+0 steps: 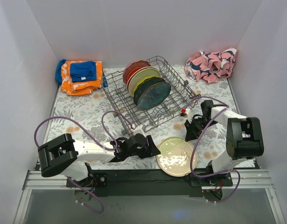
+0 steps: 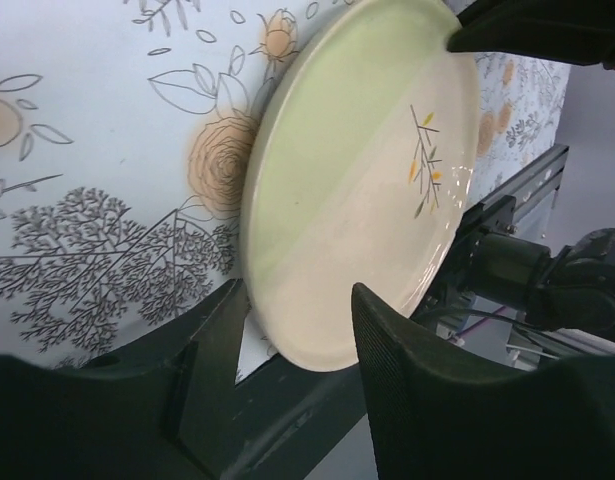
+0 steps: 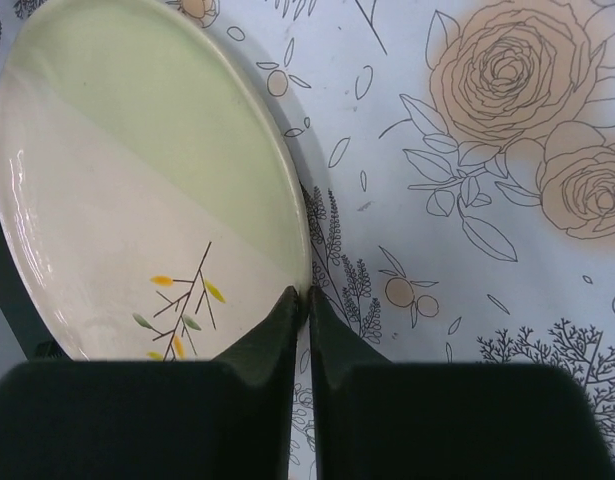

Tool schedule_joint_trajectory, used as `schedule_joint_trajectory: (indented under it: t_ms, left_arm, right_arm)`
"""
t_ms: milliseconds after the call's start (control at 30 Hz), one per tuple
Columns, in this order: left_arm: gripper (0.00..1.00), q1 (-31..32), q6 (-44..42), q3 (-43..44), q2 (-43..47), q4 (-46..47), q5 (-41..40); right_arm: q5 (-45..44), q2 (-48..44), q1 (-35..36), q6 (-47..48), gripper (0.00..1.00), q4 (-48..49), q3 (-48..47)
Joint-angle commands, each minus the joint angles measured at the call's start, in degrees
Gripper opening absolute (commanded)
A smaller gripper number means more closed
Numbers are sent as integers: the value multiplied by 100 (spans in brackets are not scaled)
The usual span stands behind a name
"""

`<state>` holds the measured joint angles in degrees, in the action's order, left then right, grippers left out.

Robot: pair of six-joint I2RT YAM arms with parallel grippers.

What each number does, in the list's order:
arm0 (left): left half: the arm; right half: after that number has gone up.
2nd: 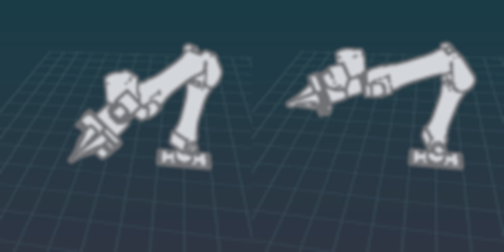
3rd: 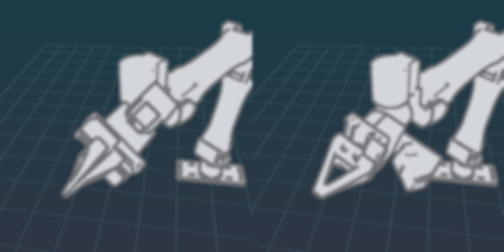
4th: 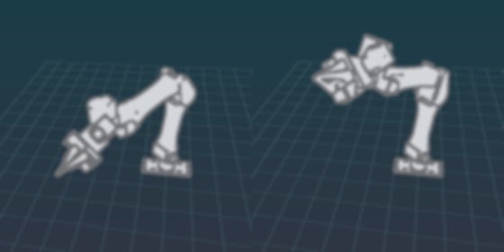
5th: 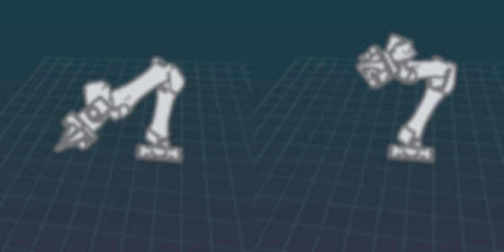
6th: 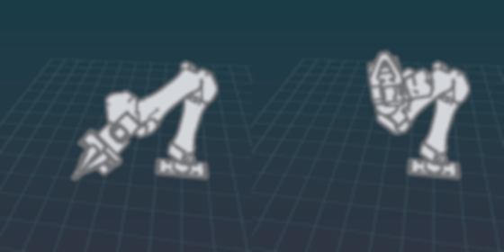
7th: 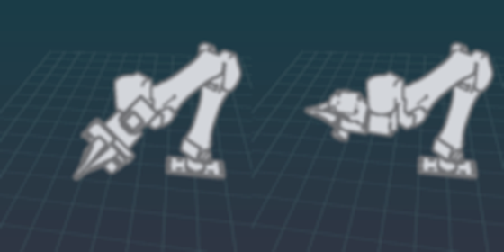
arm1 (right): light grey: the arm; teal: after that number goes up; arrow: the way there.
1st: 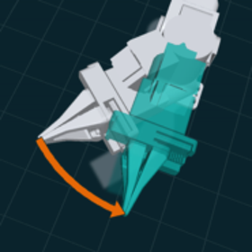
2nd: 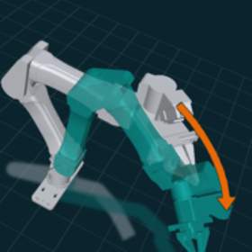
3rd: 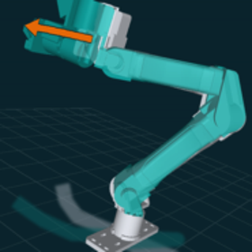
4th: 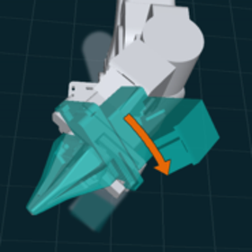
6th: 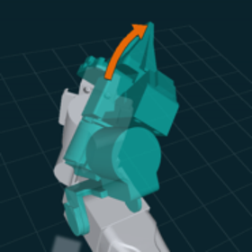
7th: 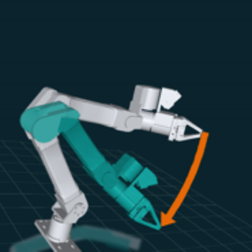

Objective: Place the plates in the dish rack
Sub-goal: Grab a plate with the left arm

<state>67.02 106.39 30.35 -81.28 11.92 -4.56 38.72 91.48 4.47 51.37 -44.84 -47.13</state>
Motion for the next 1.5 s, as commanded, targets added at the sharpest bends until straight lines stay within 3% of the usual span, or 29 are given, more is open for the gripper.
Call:
schedule_joint_trajectory:
  t_ms: [0, 100, 267, 433, 667, 867, 1133, 1300, 1367, 1467]
  left_arm:
    - [46, 152, -206, 85, 507, -795, -581]
    - [50, 232, -285, 59, 849, -1121, -827]
    - [55, 259, -391, -64, 1411, -1447, -863]
    - [57, 276, -540, -169, 1755, -1754, -766]
    - [61, 285, -479, -512, 2563, -2141, -836]
    - [61, 285, 83, -688, 2907, -2142, -1003]
    - [57, 285, 1023, -583, 2643, -2229, -1354]
    - [57, 285, 1639, -591, 2337, -1967, -1241]
    - [56, 285, 1675, -626, 2187, -1660, -1162]
    - [55, 285, 1657, -644, 1976, -1430, -1083]
  right_arm:
    - [-144, -595, 36, 215, 19, -165, -138]
    - [-355, -903, 28, 276, 39, -165, -199]
    - [-462, -1290, 71, 277, 50, -200, -349]
    - [3, -1703, 615, 794, 51, -446, -192]
    - [84, -2336, 2862, 822, 51, -351, -77]
    - [-1093, -2486, 4261, 199, 51, -113, -68]
    - [-1868, -3013, 5291, -443, 53, -148, 2]
    - [-2025, -3295, 5986, -979, 73, 308, 99]
    - [-2280, -3286, 5978, -1384, 87, 835, 265]
    - [-2887, -3417, 5620, -1481, 98, 1319, 546]
